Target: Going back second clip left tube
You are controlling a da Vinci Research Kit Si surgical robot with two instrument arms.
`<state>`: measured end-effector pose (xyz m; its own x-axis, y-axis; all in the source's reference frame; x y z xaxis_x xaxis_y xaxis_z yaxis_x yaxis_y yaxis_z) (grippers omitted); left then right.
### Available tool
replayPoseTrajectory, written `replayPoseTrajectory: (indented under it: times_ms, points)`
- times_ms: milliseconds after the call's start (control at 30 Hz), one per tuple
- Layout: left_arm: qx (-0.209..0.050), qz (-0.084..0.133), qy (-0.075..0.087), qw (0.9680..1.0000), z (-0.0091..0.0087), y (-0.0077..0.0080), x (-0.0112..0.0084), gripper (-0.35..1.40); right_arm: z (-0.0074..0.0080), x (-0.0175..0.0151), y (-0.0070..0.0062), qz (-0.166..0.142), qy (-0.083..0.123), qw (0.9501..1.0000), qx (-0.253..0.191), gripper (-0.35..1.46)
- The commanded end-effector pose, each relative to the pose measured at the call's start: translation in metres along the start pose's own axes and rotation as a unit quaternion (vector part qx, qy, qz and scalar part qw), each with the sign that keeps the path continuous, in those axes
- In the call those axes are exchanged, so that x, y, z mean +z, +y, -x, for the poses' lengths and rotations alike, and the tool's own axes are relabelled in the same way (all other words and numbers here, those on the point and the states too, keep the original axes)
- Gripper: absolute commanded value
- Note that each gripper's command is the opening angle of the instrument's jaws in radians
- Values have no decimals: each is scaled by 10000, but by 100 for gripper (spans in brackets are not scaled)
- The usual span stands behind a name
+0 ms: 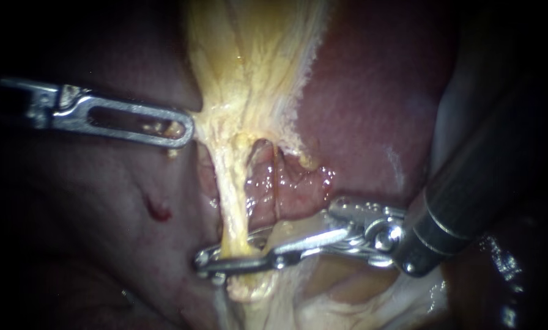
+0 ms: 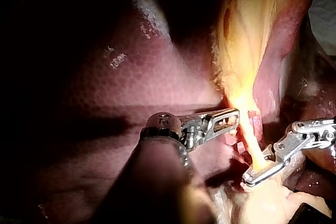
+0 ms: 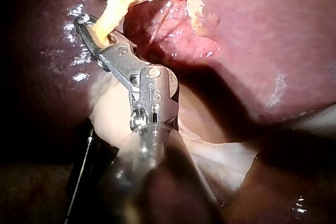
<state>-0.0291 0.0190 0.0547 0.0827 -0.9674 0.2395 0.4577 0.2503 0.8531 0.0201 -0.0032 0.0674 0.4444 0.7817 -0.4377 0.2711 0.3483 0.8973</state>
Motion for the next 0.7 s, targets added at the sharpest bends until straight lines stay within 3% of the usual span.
replayPoseTrajectory:
  times_ms: [33,500,600,700]
  points:
    - [3,2,2,10000,0,0,0,-35,0,0,0,-12,-7,10000,-2,-35]
    - [1,-8,11,10000,2,1,-2,-35,4,1,2,7,-6,10000,-11,-32]
    - [1,-8,11,10000,2,1,-2,-35,2,4,4,221,88,9997,-72,26]
    - [2,-8,11,10000,2,1,-2,-35,1,5,5,218,111,9995,-219,34]
